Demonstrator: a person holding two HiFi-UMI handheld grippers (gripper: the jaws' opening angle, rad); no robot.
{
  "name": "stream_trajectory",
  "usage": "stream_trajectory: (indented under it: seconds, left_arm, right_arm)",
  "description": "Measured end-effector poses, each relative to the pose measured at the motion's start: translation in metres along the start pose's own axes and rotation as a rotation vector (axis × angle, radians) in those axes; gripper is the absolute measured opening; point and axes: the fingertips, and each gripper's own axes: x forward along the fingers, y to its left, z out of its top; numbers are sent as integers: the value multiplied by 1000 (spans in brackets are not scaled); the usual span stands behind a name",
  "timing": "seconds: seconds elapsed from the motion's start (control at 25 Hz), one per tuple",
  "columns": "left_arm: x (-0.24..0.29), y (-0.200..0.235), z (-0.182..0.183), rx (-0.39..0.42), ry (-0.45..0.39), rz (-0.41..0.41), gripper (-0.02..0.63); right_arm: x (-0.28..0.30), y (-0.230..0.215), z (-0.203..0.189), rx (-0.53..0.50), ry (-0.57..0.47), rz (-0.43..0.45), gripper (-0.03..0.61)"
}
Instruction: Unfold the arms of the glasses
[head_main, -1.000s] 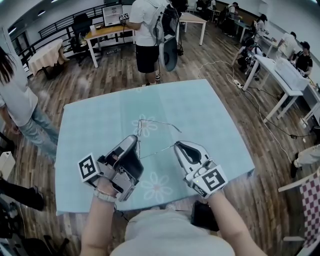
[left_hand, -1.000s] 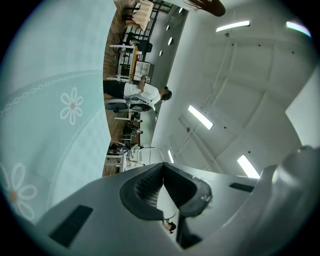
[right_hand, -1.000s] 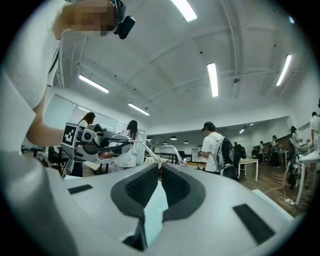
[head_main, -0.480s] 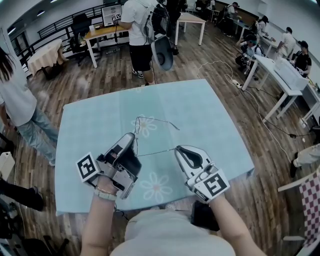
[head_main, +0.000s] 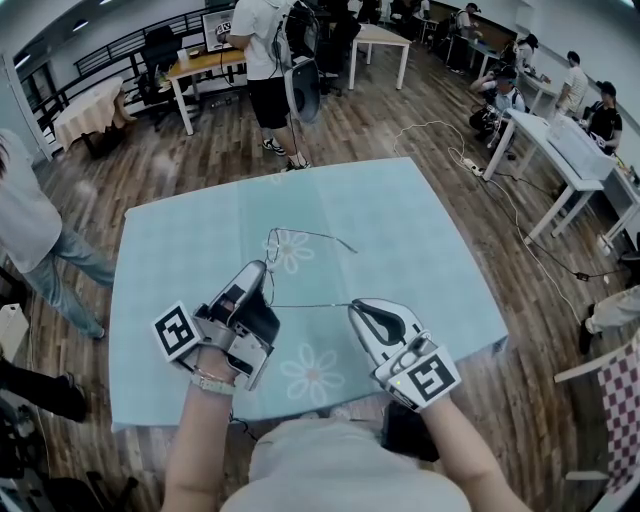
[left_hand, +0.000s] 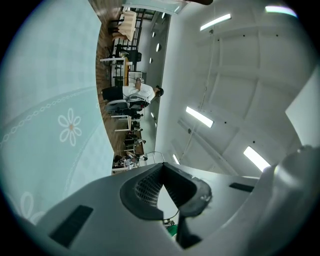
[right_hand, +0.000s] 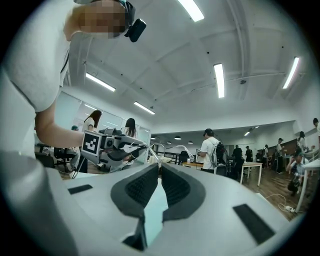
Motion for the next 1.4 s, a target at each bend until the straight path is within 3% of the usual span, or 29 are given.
stream_trajectory:
  seconds: [0.28, 0.8, 1.08, 1.4]
  left_arm:
    - [1, 1, 3, 68, -3, 16, 6]
    - [7, -7, -8, 86, 30, -22, 5]
    - [6, -14, -18, 49, 59, -88, 5]
    - [10, -17, -23, 45, 80, -108, 5]
  right_arm:
    - [-2, 8, -6, -10, 22, 19, 26]
    - [-9, 4, -15, 30, 53, 12, 26]
    - [-6, -1, -17, 39, 68, 1, 89]
    - [0, -11, -17, 33, 73, -12, 163]
